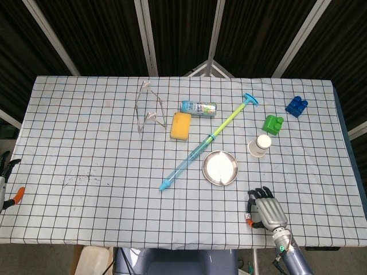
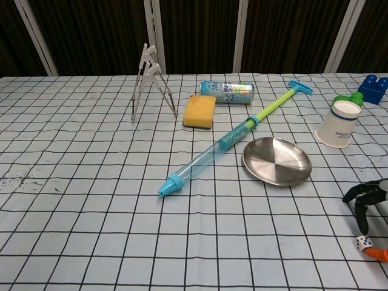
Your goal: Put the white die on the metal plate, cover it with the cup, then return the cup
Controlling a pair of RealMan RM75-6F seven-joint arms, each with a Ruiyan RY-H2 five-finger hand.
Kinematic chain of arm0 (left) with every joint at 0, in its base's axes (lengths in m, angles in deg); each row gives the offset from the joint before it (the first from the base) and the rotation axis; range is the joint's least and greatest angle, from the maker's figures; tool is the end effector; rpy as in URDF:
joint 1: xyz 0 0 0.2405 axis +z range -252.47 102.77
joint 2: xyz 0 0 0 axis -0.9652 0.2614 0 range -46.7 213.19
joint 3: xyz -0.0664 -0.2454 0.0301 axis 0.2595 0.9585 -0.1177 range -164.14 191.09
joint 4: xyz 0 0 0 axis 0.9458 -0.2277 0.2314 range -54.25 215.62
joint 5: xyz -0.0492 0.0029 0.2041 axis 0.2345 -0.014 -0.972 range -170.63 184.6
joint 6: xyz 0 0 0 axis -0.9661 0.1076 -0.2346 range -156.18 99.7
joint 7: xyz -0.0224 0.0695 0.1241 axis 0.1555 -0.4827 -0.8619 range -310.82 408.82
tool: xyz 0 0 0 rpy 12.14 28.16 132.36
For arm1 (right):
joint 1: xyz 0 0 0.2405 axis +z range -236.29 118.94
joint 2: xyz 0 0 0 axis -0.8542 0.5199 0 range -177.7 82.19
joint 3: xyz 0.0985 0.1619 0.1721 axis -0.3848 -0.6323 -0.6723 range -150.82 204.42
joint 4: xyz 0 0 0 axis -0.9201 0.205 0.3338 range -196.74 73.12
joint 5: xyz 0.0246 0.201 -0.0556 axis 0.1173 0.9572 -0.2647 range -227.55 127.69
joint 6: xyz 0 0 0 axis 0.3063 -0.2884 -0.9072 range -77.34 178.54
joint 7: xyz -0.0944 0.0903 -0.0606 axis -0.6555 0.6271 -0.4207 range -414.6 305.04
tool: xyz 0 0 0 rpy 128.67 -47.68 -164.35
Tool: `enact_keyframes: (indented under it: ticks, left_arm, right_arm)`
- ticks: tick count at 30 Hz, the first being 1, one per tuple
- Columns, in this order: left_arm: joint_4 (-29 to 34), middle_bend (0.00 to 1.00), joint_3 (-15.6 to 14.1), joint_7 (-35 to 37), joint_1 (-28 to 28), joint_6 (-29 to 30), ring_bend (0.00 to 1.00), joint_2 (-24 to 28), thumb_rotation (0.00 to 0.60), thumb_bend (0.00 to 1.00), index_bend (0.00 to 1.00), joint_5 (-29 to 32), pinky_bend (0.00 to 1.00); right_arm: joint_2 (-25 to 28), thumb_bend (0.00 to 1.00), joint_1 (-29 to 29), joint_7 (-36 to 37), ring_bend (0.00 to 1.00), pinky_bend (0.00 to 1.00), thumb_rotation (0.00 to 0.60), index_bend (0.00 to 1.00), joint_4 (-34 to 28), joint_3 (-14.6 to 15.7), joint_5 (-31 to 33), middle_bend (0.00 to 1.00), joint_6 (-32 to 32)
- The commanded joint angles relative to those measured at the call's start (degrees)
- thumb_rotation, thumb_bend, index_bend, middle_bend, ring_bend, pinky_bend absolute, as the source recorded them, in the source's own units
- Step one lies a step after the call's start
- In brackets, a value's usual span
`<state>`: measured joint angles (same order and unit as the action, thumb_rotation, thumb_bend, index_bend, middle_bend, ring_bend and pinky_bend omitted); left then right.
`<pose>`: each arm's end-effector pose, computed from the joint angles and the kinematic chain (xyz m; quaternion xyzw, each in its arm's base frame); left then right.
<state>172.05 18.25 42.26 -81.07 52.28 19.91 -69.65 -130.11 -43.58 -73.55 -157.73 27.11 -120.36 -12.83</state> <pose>-0.3337 0.1944 0.1691 -0.5821 -0.3885 -0.3135 0.6418 -0.2634 -0.1952 0.0010 0.6752 -0.5151 0.2796 0.4479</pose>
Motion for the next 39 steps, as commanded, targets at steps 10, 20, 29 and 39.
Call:
enact_keyframes:
  ticks: [10,20,29,39]
  left_arm:
    - [0.2,0.00,-0.1,-0.6,-0.1,-0.1,0.00,-0.1,0.600,0.46,0.16,0.1,0.04]
    - [0.2,0.00,-0.1,-0.7,0.0,0.1,0.00,-0.2,0.600,0.46,0.16,0.1,0.04]
    - [0.2,0.00,-0.1,-0.7,0.0,0.1,0.00,-0.1,0.600,0.46,0.16,0.1,0.04]
    - [0.4,0.00,-0.1,0.1,0.2,0.4,0.00,0.2,0.600,0.46,0.16,-0.1,0.04]
  right_arm:
    - [-0.1,0.28,0.2,0.5,0.12,0.00,0.600,0.57,0.5,0.2,0.1,0.23,0.2]
    - [-0.4,0.33,0.4,1.0,0.13,0.00,0.600,0.61,0.9,0.1,0.2,0.23,0.5]
    - [-0.1,0.34,0.3,1.2,0.13,0.00,0.600,0.61,0.7,0.1,0.0,0.23,0.0]
    - [3.9,0.35,1.3,-2.3,0.13,0.00,0.600,0.61,-4.6,-2.1,-1.7,0.23,-3.2]
